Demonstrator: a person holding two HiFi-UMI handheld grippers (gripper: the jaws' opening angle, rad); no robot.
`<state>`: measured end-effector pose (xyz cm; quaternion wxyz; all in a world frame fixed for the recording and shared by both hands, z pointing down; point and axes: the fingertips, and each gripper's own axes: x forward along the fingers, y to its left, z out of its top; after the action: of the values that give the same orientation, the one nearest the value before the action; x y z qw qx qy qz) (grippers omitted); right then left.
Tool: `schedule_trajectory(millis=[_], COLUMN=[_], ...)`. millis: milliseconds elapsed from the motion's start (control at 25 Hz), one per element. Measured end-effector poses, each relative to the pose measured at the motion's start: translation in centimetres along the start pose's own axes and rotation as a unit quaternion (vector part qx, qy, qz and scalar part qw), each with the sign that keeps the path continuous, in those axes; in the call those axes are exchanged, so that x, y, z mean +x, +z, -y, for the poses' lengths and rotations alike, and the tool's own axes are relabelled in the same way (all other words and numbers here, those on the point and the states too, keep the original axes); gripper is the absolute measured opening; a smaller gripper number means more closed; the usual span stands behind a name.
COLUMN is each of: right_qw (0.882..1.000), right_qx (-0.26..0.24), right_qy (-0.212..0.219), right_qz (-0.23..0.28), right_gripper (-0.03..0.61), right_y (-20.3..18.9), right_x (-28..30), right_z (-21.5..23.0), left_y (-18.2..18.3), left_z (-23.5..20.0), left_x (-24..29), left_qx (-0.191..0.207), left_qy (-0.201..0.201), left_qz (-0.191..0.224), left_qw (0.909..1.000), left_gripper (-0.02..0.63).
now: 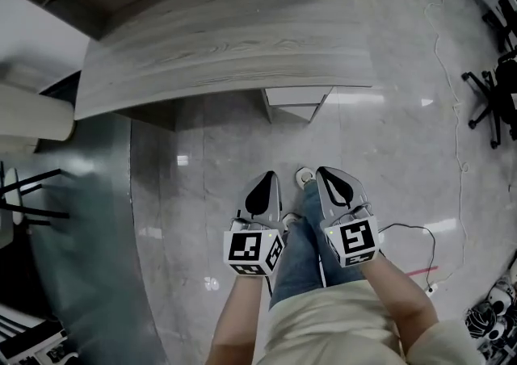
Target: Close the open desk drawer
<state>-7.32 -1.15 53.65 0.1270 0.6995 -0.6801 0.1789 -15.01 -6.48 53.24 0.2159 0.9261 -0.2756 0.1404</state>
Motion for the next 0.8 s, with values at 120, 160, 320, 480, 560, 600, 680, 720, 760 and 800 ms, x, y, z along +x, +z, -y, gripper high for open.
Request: schedule_trajectory(millis=[120, 160, 320, 480, 560, 600, 680, 720, 760, 800], right_qw=[1.0, 1.0, 0.999, 0.998, 0.997, 0.997, 0.995, 0.995, 0.994, 0.994], right_qx=[-0.004, -0.004, -0.009, -0.024, -0.033, -0.038, -0.047, -0.05, -0.051, -0.052], right_qy=[0.01, 0.013, 0.03, 0.049, 0.057, 0.061, 0.068, 0.072, 0.075, 0.079], right_qz=[0.003, 0.004, 0.013, 0.026, 0.037, 0.042, 0.052, 0.055, 0.058, 0.06], right_gripper=[0.002, 0.002, 0.002, 0.002, 0.002, 0.002, 0.002, 0.002, 0.002, 0.002], right_y=[1.9, 2.5, 5.0, 7.9, 9.3, 10.0, 11.1, 11.5, 11.8, 12.0], right_x=[-1.6, -2.2, -4.3, -6.4, -7.3, -7.7, -8.5, -8.9, -9.4, -9.9], right_z=[-1.0, -1.2, -2.4, -3.9, -4.2, -4.2, -4.3, -4.5, -4.8, -5.1], left_y=[1.4, 1.9, 3.6, 5.4, 6.2, 6.6, 7.2, 7.4, 7.5, 7.6], left_z=[1.0, 1.4, 2.9, 4.5, 5.3, 5.6, 6.3, 6.5, 6.8, 7.1], left_x=[-1.8, -2.4, -4.3, -6.1, -6.7, -6.9, -7.3, -7.6, -8.0, -8.4], left_qx=[-0.003, -0.003, -0.001, 0.011, 0.01, 0.01, 0.01, 0.011, 0.012, 0.014], left_qy=[0.002, 0.002, 0.001, -0.001, -0.001, -0.001, 0.0, 0.001, 0.001, 0.0], left_qz=[0.003, 0.004, 0.001, -0.003, 0.0, 0.003, 0.01, 0.011, 0.01, 0.009], left_qw=[1.0, 1.0, 1.0, 0.9999, 0.9999, 0.9999, 0.9999, 0.9999, 0.9999, 0.9999], left_gripper=[0.0, 0.0, 0.002, 0.002, 0.001, 0.0, 0.0, 0.0, 0.0, 0.0])
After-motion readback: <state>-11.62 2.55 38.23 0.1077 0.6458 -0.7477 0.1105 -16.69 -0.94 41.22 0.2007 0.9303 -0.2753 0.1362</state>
